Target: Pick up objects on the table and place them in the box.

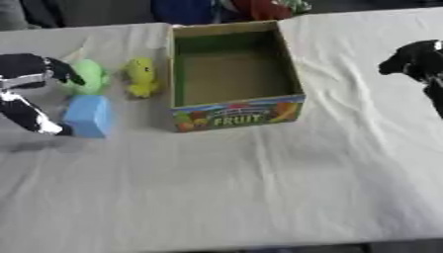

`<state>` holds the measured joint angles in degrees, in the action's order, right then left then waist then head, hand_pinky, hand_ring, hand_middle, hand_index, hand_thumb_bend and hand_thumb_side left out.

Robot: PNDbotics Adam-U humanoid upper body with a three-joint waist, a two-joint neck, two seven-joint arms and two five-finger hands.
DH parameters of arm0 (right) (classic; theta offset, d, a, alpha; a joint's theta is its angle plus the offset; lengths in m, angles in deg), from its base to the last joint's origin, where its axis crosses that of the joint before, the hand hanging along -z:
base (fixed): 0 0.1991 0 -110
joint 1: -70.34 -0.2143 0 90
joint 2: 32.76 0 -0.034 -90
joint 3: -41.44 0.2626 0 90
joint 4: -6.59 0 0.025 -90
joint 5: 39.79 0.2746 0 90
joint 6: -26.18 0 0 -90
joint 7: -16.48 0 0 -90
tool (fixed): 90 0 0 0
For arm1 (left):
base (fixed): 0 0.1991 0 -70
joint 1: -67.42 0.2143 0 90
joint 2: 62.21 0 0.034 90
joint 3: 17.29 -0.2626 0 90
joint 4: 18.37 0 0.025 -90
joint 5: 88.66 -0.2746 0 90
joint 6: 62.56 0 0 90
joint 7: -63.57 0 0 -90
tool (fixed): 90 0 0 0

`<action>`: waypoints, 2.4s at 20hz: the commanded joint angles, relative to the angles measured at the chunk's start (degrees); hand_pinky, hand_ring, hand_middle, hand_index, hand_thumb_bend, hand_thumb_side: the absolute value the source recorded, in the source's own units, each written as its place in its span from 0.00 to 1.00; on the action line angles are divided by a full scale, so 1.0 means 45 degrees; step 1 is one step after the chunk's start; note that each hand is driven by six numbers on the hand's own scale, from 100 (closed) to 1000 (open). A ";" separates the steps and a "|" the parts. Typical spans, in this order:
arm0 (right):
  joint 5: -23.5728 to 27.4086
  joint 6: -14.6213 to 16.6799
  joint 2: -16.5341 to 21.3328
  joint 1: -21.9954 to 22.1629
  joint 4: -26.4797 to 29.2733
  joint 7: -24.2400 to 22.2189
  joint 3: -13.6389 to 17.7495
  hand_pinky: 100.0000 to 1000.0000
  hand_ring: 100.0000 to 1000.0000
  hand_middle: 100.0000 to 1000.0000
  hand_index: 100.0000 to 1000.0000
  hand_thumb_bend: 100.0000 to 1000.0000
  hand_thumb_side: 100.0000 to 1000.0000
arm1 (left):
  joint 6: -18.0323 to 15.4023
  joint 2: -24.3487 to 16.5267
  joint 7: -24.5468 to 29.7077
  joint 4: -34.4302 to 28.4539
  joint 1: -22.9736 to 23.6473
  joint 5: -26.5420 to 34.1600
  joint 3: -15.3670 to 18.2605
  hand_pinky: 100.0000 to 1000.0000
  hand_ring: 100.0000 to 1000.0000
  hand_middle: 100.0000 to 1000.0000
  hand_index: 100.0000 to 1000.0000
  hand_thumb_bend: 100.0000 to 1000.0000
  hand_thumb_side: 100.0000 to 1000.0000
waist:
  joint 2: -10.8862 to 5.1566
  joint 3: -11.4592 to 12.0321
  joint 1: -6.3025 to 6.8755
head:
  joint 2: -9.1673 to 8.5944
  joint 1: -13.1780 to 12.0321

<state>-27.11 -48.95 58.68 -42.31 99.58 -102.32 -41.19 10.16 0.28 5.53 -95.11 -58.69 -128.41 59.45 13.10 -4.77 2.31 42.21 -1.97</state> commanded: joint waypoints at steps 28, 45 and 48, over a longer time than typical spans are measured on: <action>-0.0015 0.0054 0.0147 -0.0116 0.0057 -0.0127 0.0051 0.70 0.67 0.58 0.71 0.00 0.59 | -0.0242 0.0859 -0.0917 0.0744 -0.0787 -0.0485 0.0024 0.67 0.53 0.47 0.73 0.30 0.22 | -0.0239 -0.0065 -0.0113 | -0.0081 0.0061; 0.0034 0.0048 0.0104 -0.0030 -0.0010 -0.0314 -0.0122 0.70 0.67 0.58 0.71 0.00 0.59 | -0.0092 0.1876 -0.0572 -0.1572 -0.3040 0.0311 -0.0099 0.68 0.53 0.47 0.73 0.29 0.17 | -0.0443 -0.0134 -0.0136 | 0.0042 -0.0036; 0.0069 0.0056 0.0040 -0.0034 -0.0017 -0.0417 -0.0239 0.70 0.68 0.58 0.71 0.00 0.60 | -0.0203 0.2543 -0.0570 -0.1132 -0.3596 -0.0048 -0.0268 0.68 0.53 0.47 0.74 0.29 0.16 | -0.0490 -0.0269 -0.0192 | 0.0055 -0.0134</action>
<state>-27.05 -48.76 58.16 -41.82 99.11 -103.86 -42.24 9.53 11.38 2.93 -100.34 -73.36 -127.94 58.22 12.09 -5.99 1.59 42.25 -2.23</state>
